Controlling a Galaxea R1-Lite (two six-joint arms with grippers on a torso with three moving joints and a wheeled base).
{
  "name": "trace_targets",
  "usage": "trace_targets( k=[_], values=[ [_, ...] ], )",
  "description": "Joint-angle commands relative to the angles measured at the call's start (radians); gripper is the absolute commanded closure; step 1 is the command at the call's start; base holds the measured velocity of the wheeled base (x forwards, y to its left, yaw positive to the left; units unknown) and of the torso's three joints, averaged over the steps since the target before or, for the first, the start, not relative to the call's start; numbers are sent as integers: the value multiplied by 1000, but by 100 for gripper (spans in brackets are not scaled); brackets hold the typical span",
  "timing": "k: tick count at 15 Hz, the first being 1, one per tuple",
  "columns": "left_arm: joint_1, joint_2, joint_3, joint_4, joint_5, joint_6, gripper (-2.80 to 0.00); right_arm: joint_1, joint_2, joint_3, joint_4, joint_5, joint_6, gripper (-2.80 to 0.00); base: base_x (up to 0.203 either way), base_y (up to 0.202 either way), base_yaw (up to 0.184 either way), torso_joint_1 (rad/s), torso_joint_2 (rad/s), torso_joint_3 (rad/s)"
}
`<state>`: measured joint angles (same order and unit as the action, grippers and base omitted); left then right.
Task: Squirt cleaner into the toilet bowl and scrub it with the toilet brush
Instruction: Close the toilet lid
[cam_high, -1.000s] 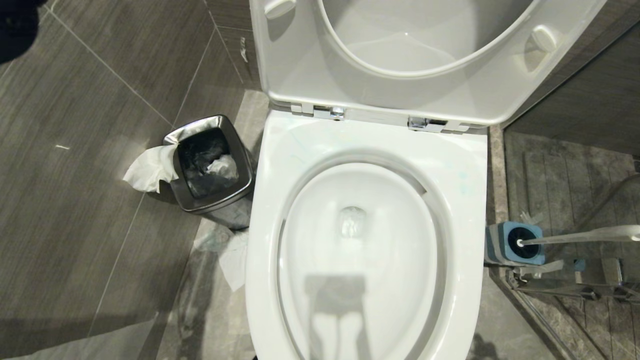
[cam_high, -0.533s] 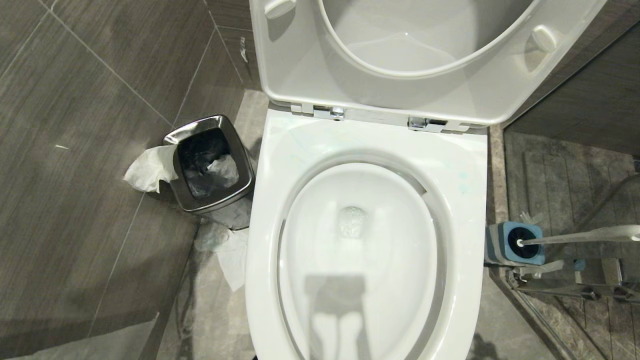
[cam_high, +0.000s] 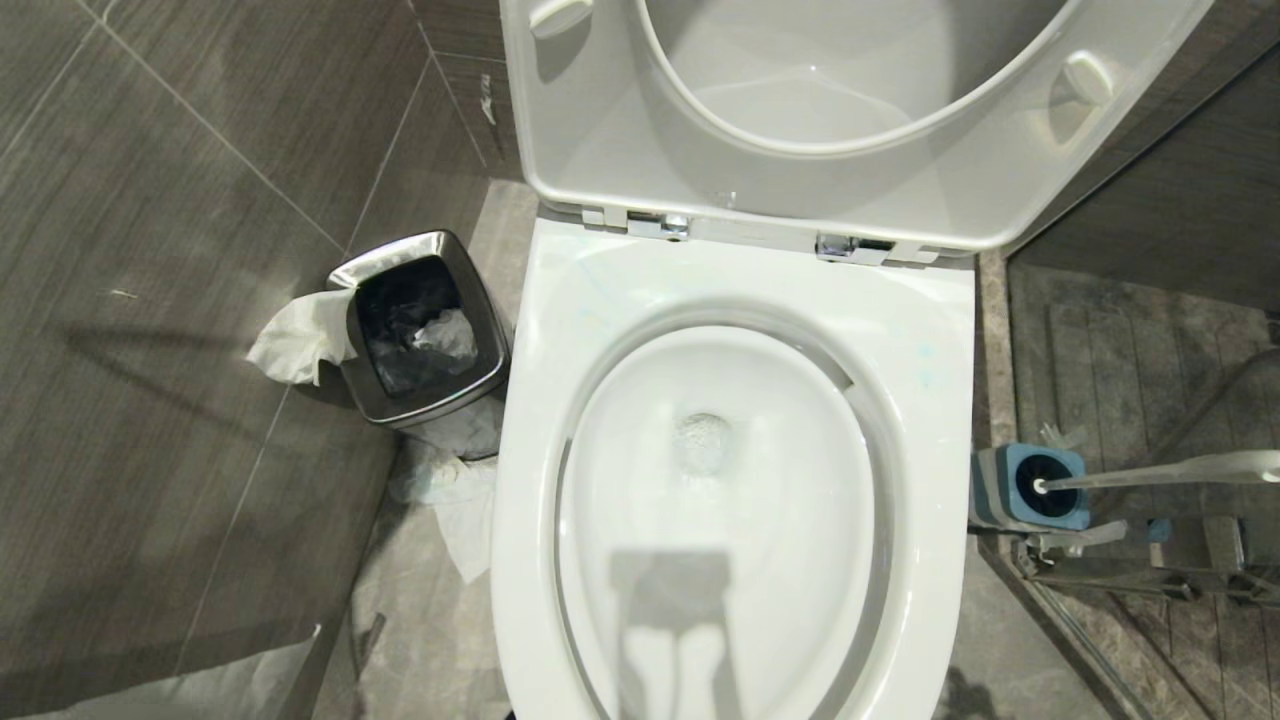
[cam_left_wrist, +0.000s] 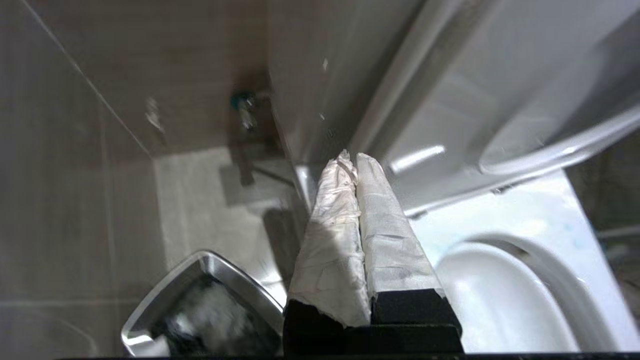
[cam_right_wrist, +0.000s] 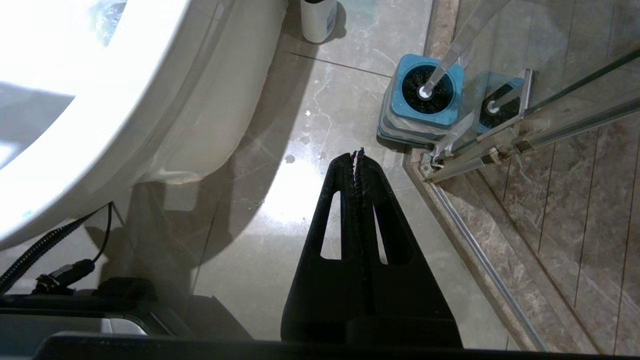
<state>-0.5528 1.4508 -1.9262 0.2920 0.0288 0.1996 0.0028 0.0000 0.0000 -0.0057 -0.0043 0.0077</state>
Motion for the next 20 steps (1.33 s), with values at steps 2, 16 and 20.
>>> trace_targets(
  k=[2,16,20],
  values=[
    [1,-19,-1,56,-36,-90,0,0,2,0,0,0,0,0,0,0,0,0,0,0],
    [4,96,-1,-276,-271,-148,0,0,2,0,0,0,0,0,0,0,0,0,0,0],
    [9,101,77,-379,-318,-176,0,0,2,0,0,0,0,0,0,0,0,0,0,0]
  ],
)
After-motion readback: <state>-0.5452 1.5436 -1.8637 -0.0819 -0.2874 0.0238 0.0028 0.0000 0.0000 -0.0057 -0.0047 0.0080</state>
